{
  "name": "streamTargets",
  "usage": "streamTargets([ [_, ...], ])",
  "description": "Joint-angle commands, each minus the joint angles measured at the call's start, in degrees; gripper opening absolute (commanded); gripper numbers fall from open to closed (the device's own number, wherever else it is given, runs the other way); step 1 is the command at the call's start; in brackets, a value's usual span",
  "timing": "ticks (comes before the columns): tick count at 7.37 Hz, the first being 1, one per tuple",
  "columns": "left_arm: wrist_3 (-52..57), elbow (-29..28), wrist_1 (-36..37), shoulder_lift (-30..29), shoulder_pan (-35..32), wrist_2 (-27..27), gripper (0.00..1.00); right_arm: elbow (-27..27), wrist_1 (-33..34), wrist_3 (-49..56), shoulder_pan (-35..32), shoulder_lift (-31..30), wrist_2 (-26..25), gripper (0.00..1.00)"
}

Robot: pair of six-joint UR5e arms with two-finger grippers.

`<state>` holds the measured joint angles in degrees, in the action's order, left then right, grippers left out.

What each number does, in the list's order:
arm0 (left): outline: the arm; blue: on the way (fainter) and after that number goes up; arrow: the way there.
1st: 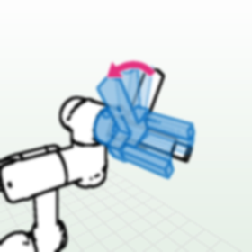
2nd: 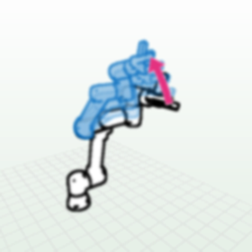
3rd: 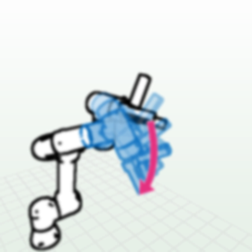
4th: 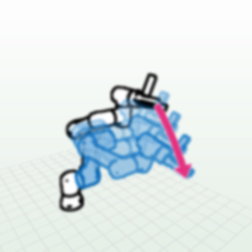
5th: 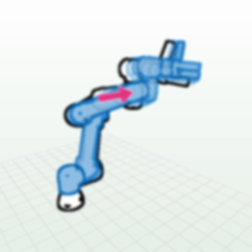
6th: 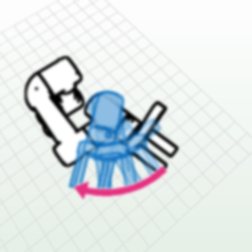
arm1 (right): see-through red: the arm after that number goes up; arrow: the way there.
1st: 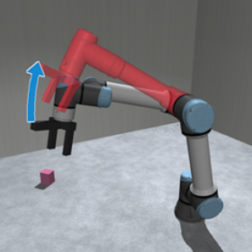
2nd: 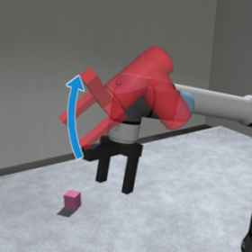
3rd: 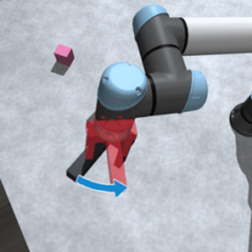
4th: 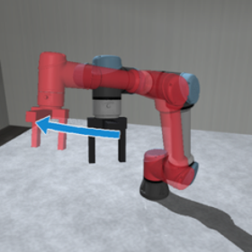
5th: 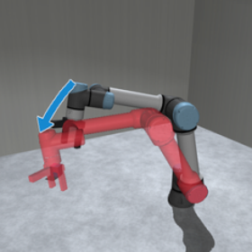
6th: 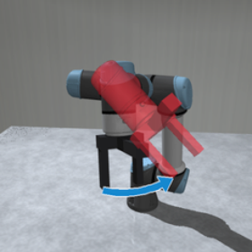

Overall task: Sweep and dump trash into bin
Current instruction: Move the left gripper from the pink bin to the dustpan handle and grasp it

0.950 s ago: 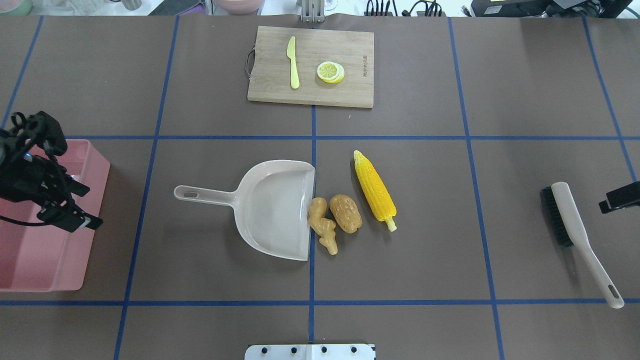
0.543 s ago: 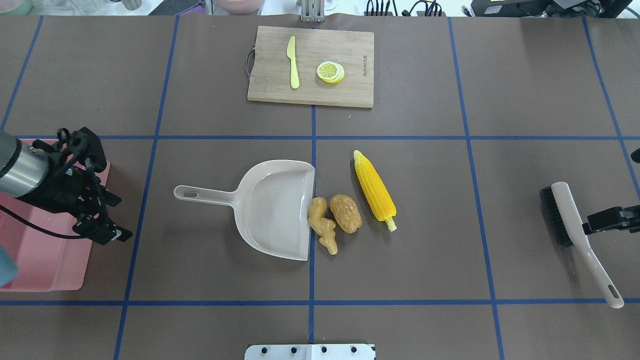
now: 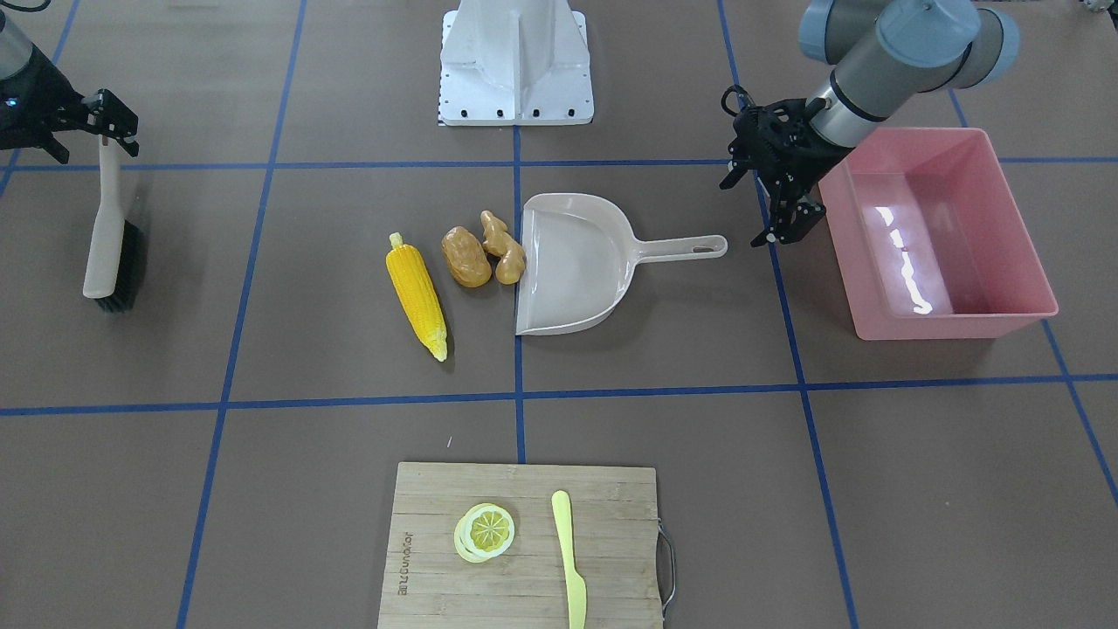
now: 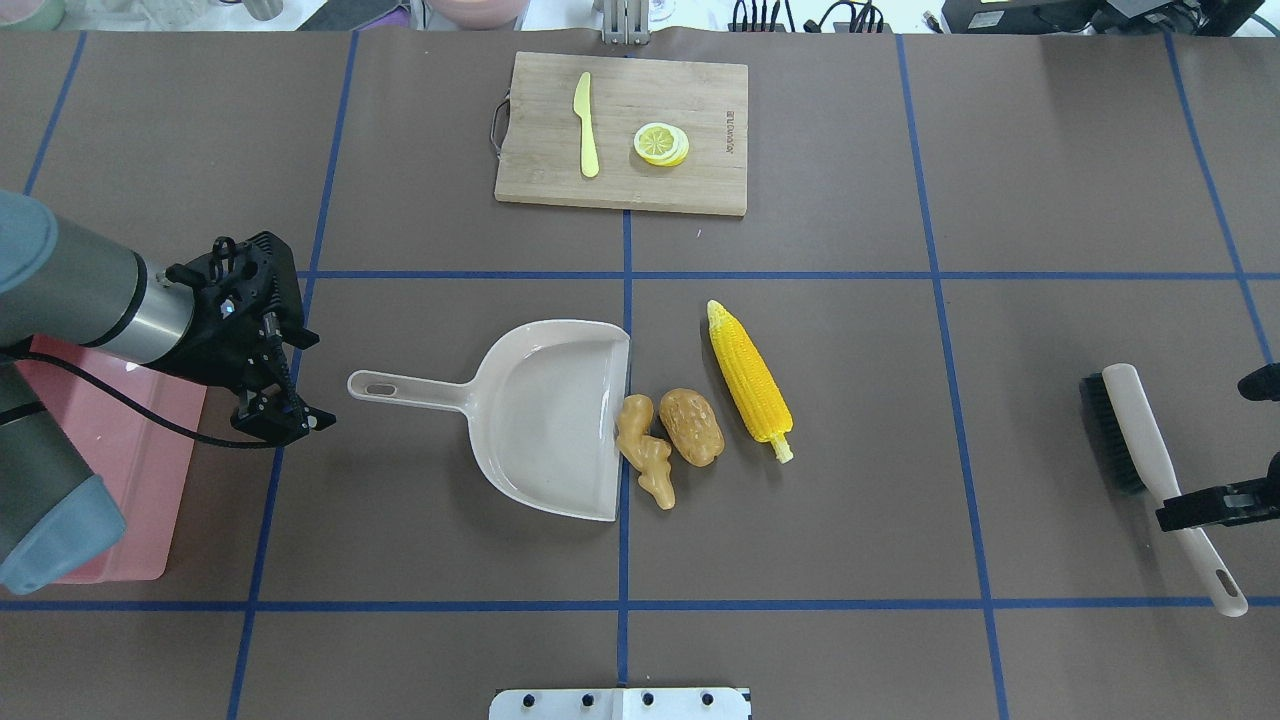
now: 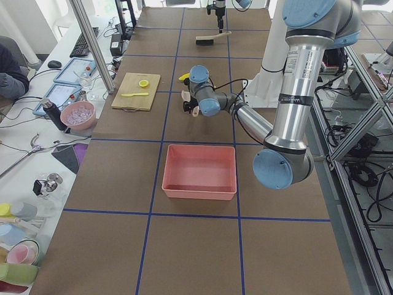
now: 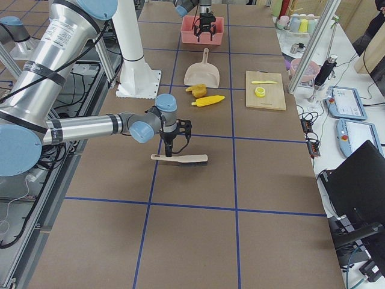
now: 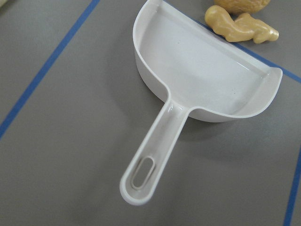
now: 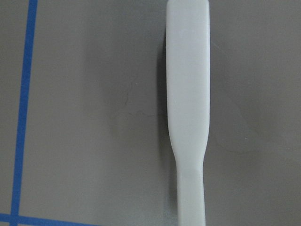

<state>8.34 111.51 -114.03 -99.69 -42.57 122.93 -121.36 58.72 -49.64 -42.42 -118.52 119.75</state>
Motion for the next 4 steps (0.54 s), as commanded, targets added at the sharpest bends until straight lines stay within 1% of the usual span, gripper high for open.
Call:
streamTargets([
  [1,4.1,-0.9,7.9,-3.1,0.0,-0.8,0.98,1.2,-0.5,-0.2,2.8,-0.4,-1.5,1.0],
  [3,4.1,-0.6,7.7,-4.0,-0.1,-1.5,0.98,2.2,-0.7,-0.3,4.6,-0.9,-1.5,1.0],
  [4,4.3,-0.6,8.0,-4.7,1.4,-3.6,0.98,3.5,-2.8,-0.4,5.3,-1.3,-1.6,1.0],
])
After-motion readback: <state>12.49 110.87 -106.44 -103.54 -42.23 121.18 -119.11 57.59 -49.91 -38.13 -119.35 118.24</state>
